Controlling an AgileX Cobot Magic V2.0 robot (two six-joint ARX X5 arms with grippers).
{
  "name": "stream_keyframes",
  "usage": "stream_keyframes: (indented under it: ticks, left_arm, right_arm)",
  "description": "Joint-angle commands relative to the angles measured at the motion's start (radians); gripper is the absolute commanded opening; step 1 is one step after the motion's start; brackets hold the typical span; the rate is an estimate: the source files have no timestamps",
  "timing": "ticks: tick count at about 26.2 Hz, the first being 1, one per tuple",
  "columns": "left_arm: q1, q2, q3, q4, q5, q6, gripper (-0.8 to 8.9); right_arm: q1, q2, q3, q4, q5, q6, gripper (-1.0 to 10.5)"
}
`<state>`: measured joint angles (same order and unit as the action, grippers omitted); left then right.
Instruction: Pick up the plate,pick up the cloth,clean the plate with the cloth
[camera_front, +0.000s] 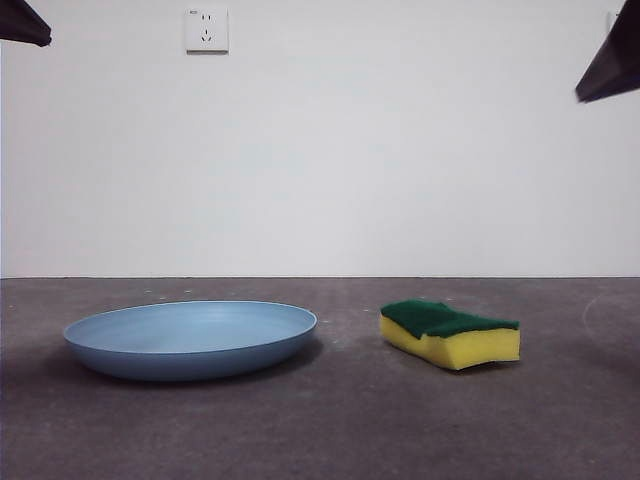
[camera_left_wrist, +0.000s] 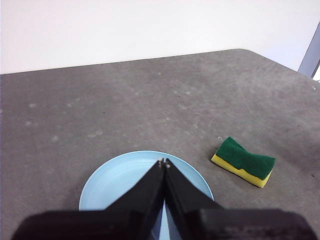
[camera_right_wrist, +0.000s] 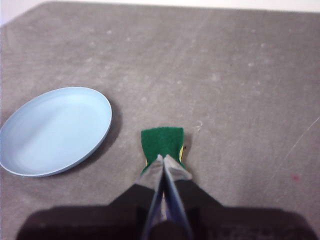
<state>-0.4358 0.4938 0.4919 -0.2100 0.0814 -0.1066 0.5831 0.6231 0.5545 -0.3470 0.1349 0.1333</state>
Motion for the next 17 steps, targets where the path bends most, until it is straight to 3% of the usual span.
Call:
stream_keyframes:
  ticks: [1, 17]
  left_arm:
    - [-0.003, 0.007, -0.003, -0.011, -0.003, -0.024, -0.04]
    - [-0.003, 0.027, -0.003, -0.056, -0.005, -0.005, -0.04]
  right_arm:
    - [0.002, -0.001, -0.002, 0.013, 0.003, 0.016, 0.0]
    - [0.002, -0.002, -0.002, 0.012, 0.003, 0.016, 0.0]
